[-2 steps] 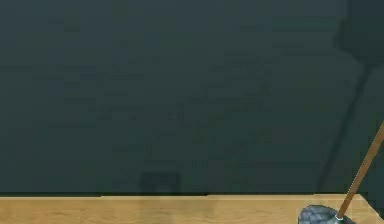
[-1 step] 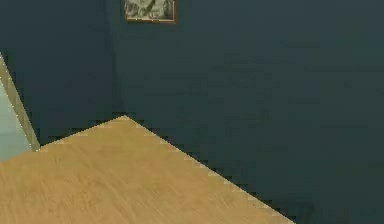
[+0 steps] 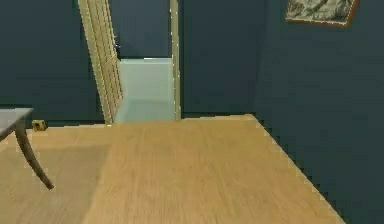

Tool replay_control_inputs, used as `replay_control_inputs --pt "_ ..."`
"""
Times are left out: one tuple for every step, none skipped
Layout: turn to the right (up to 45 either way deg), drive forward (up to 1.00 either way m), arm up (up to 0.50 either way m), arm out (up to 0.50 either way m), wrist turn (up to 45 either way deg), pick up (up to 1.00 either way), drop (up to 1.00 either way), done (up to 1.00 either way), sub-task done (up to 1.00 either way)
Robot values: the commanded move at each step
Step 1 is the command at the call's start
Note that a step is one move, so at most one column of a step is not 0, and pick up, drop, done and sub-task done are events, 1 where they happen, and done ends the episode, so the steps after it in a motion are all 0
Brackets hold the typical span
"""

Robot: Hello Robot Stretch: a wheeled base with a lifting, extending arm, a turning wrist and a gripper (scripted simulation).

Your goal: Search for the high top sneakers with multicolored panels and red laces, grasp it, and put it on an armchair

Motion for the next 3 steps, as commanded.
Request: replay_control_inputs --pt "45.0 0.0 0.0 0.0 0.0 0.0 0.0 0.0 0.0" --pt "45.0 0.0 0.0 0.0 0.0 0.0 0.0 0.0 0.0" --pt "45.0 0.0 0.0 0.0 0.0 0.0 0.0 0.0 0.0"
